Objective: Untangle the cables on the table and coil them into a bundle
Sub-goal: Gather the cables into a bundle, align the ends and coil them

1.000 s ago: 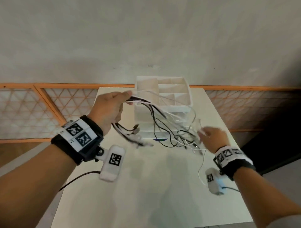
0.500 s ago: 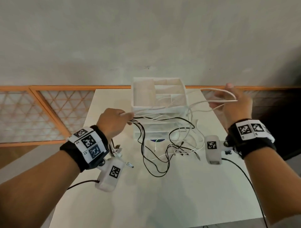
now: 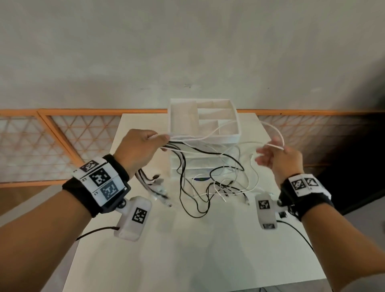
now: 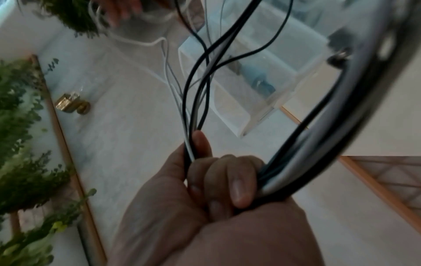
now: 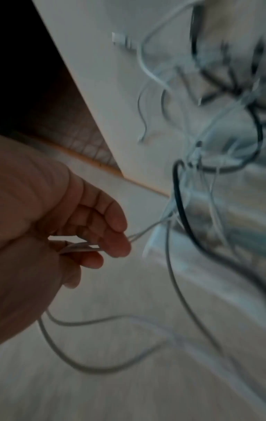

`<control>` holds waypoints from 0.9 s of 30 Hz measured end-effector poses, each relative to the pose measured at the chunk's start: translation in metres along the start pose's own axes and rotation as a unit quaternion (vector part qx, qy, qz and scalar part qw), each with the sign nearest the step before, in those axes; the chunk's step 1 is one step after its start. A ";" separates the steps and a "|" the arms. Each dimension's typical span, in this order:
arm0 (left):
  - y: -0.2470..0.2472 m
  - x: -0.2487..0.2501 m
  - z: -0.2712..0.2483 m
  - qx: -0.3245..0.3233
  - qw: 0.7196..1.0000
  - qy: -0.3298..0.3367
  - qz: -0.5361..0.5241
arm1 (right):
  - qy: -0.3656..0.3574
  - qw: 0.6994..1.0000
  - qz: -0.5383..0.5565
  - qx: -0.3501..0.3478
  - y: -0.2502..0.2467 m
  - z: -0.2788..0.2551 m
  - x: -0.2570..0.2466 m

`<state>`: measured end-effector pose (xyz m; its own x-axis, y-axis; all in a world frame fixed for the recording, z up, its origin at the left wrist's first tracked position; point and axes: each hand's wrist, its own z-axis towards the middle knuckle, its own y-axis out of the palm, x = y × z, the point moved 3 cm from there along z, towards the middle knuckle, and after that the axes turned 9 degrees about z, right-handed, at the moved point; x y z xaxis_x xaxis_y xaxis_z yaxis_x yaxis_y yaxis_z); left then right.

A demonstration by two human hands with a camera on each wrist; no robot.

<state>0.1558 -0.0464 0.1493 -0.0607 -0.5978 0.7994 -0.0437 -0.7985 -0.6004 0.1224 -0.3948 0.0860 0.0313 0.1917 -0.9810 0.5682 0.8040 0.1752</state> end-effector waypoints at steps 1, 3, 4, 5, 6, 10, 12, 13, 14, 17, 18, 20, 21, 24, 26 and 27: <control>0.004 -0.002 -0.001 -0.015 0.999 -0.003 0.035 | -0.036 0.999 0.007 -0.012 0.007 -0.001 -0.015; 0.012 -0.006 -0.002 -0.032 0.994 -0.015 0.104 | -0.112 0.993 -0.013 -0.021 0.017 -0.003 -0.040; 0.015 -0.008 -0.002 -0.035 0.990 -0.021 0.138 | -0.143 0.989 -0.025 -0.022 0.021 -0.006 -0.048; 0.017 -0.011 -0.003 -0.038 0.985 -0.029 0.167 | -0.167 0.985 -0.034 -0.025 0.024 -0.008 -0.054; 0.018 -0.013 -0.003 -0.040 0.981 -0.038 0.188 | -0.188 0.981 -0.039 -0.030 0.026 -0.011 -0.058; 0.017 -0.023 -0.004 -0.033 0.980 -0.076 0.182 | -0.220 0.965 -0.130 -0.057 0.024 -0.008 -0.053; 0.016 -0.024 -0.005 -0.032 0.989 -0.070 0.126 | -0.190 0.962 -0.182 -0.073 0.019 -0.003 -0.038; 0.014 -0.023 -0.006 -0.029 0.994 -0.060 0.088 | -0.164 0.965 -0.190 -0.076 0.014 -0.001 -0.029; 0.012 -0.021 -0.006 -0.020 0.997 -0.052 0.050 | -0.141 0.970 -0.185 -0.068 0.009 0.001 -0.020; -0.001 -0.017 -0.004 0.048 0.997 -0.052 -0.012 | -0.143 0.971 -0.188 -0.033 -0.008 0.007 -0.012; -0.004 -0.017 -0.003 0.067 0.996 -0.056 -0.004 | -0.161 0.967 -0.198 -0.025 -0.009 0.008 -0.015; -0.005 -0.018 -0.001 0.071 0.995 -0.056 0.043 | -0.164 0.969 -0.181 -0.026 -0.004 0.008 -0.025; -0.003 -0.017 0.000 0.052 0.994 -0.054 0.075 | -0.166 0.974 -0.154 -0.026 0.002 0.007 -0.031; 0.015 -0.015 -0.003 -0.043 0.979 -0.039 0.195 | -0.192 0.974 -0.118 -0.037 0.022 0.007 -0.043; 0.029 -0.018 -0.005 -0.098 0.964 -0.036 0.246 | -0.216 0.968 -0.108 -0.065 0.040 0.000 -0.051; 0.036 -0.021 -0.005 -0.115 0.960 -0.042 0.251 | -0.229 0.965 -0.107 -0.076 0.050 -0.006 -0.055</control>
<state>0.1507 -0.0623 0.1113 -0.0508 -0.9144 0.4016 -0.2502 -0.3777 -0.8915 0.1442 -0.3624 0.1495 0.3061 -0.2277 -0.9244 0.4760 0.8775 -0.0585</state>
